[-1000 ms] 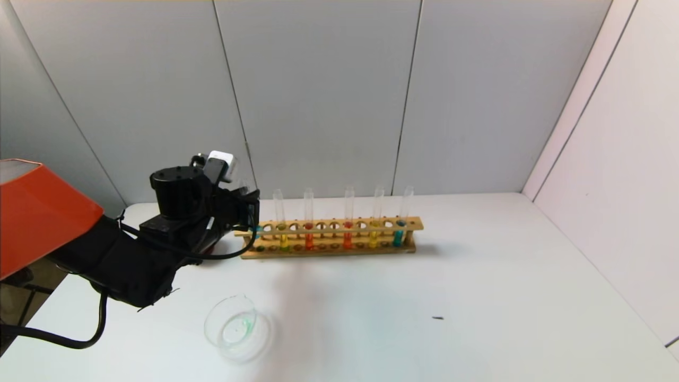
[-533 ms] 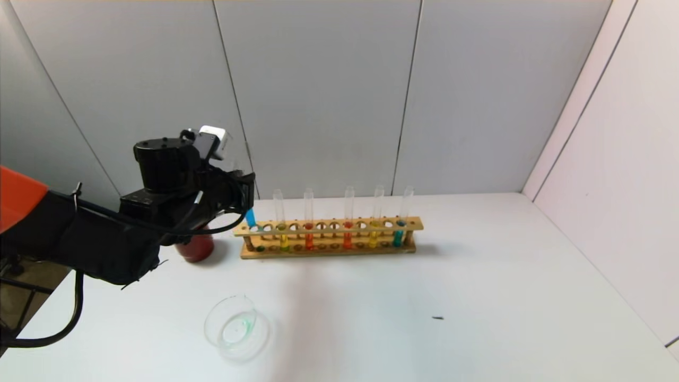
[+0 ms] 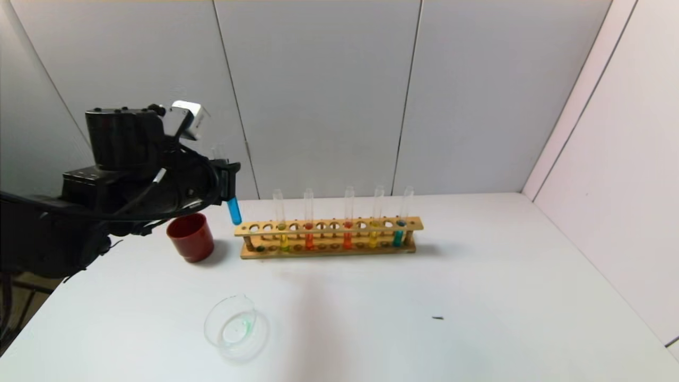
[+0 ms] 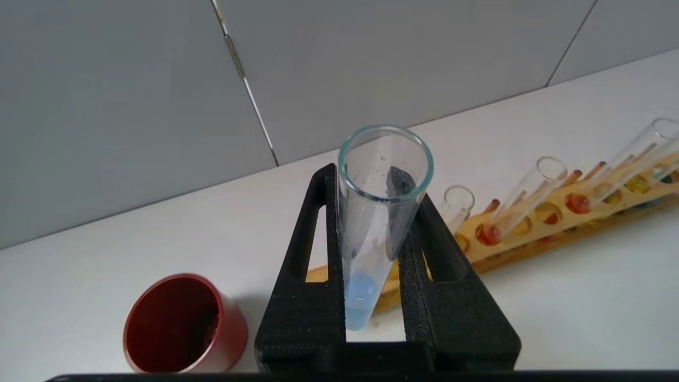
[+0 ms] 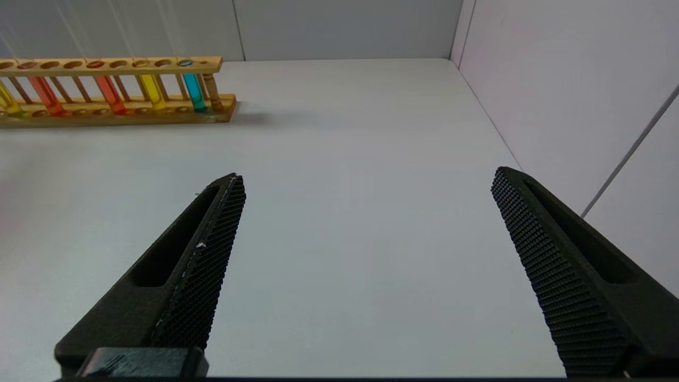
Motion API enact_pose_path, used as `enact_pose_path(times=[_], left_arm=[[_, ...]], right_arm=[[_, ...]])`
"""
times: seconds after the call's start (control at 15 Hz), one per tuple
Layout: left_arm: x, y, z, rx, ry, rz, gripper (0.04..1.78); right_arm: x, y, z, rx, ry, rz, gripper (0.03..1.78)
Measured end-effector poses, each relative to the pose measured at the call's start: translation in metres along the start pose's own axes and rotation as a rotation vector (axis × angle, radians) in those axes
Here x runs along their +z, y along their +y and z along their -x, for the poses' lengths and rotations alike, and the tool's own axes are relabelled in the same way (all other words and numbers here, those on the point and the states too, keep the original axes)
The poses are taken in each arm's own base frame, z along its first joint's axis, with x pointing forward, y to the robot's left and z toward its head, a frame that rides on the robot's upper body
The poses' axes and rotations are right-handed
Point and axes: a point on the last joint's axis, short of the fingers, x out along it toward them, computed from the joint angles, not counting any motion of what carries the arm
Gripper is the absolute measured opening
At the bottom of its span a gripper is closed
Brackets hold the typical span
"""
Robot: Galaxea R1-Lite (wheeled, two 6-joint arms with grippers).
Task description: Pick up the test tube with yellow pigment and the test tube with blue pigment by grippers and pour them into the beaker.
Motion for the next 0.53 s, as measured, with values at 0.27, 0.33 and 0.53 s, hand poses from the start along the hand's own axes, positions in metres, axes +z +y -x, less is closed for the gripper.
enact_pose_path(times=[0.27, 0.33, 0.53], left_arm=[[0.005, 0.002, 0.048, 0.004, 0.054, -0.015, 0.33], [0.004, 0.003, 0.061, 0.004, 0.083, -0.024, 0.33], [-0.005, 0.005, 0.095, 0.002, 0.192, -0.073, 0.33]], right_arm=[[0.000, 0.000, 0.000, 0.000, 0.000, 0.000, 1.70], [0.000, 0.000, 0.000, 0.000, 0.000, 0.000, 1.70], [0.000, 0.000, 0.000, 0.000, 0.000, 0.000, 1.70]])
